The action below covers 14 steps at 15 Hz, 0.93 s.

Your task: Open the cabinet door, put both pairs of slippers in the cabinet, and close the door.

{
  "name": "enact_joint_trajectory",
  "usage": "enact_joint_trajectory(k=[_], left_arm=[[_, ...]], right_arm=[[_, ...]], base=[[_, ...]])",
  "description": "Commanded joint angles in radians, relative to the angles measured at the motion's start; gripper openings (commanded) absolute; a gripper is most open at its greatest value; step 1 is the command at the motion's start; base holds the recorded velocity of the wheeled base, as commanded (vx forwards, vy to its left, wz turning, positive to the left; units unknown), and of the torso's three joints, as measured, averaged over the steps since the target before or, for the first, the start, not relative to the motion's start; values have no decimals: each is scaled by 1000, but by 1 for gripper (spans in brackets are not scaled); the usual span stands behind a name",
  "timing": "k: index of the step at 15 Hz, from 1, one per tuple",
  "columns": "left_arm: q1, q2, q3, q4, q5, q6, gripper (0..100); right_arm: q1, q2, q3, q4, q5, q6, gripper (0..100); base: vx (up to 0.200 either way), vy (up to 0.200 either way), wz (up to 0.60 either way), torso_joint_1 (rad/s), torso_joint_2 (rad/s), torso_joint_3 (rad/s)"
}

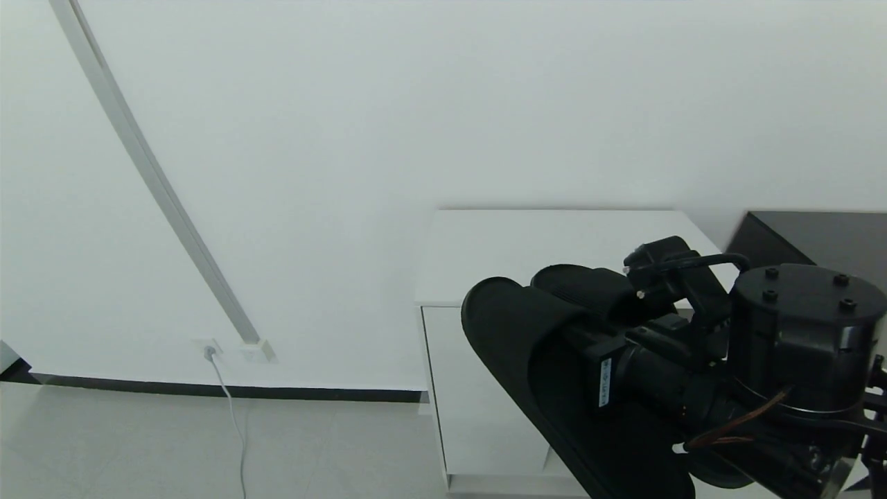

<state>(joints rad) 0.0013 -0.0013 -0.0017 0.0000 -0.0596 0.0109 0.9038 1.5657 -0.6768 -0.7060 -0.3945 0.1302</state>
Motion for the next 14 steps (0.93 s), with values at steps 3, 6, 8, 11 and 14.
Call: enact_joint_trajectory(k=[3,6,8,11,14], left_arm=[[0,1,0,0,1,1,0],[0,1,0,0,1,0,0],[0,1,0,0,1,0,0],[0,1,0,0,3,0,0],[0,1,0,0,3,1,0]], right_arm=[[1,20,2,-1,0,2,0],[1,22,6,-1,0,0,0],[1,20,8,-1,-1,0,0],[1,20,8,-1,-3,-1,0],[1,22,8,-1,-3,-1,0]], base=[[0,0,0,0,0,0],[0,0,0,0,0,0],[0,0,0,0,0,0],[0,0,0,0,0,0],[0,-67,0,2,1,2]])
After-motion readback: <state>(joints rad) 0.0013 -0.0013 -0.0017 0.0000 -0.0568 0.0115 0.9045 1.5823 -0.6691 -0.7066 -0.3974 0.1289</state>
